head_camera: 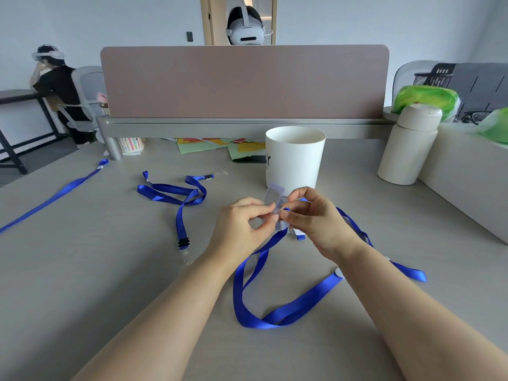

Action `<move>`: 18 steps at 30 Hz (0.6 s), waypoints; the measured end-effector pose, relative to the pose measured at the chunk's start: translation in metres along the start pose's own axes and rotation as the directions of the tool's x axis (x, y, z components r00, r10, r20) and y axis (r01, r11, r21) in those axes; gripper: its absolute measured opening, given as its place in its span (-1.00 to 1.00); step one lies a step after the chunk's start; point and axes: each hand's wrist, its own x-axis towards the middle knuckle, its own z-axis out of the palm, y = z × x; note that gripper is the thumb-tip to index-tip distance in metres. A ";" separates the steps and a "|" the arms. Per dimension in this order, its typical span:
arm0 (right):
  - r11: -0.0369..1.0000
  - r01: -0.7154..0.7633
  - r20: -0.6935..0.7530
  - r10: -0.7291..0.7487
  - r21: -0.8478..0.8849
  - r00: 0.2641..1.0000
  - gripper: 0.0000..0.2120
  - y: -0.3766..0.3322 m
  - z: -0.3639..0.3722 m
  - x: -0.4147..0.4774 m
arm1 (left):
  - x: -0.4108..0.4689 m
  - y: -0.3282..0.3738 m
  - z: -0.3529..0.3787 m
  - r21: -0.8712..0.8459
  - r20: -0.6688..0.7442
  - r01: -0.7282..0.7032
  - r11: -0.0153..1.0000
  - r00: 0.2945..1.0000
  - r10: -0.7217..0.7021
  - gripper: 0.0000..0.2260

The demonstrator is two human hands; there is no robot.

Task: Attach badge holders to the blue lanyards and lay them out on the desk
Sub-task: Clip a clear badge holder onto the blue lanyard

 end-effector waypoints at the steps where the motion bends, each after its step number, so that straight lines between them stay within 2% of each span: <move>1: 1.000 0.002 0.009 -0.002 -0.001 1.000 -0.78 0.001 0.000 0.000 | 0.000 0.002 0.000 -0.060 0.015 0.058 0.996 0.998 -0.058 -0.80; 7: 1.000 0.023 0.046 -0.024 0.006 0.999 -0.76 0.005 0.001 0.002 | 0.002 0.001 -0.001 -0.237 0.111 0.286 0.929 0.957 -0.267 -0.83; 12: 0.999 0.036 0.037 -0.036 0.009 0.999 -0.75 0.005 0.003 0.002 | 0.003 0.001 0.000 -0.193 0.108 0.336 0.922 0.941 -0.320 -0.87; 14: 0.999 0.048 0.016 -0.049 0.004 0.999 -0.74 0.005 0.005 0.002 | 0.003 0.001 0.002 -0.095 0.096 0.295 0.951 0.953 -0.286 -0.92; 16: 0.998 0.066 -0.009 -0.066 -0.006 0.998 -0.73 0.005 0.007 0.002 | 0.002 0.005 0.003 0.154 0.112 0.169 0.974 0.976 -0.187 -0.87; 18: 0.996 0.082 -0.023 -0.083 -0.030 0.996 -0.74 0.003 0.008 0.000 | 0.002 0.010 0.004 0.289 0.153 0.031 0.957 0.985 -0.079 -0.85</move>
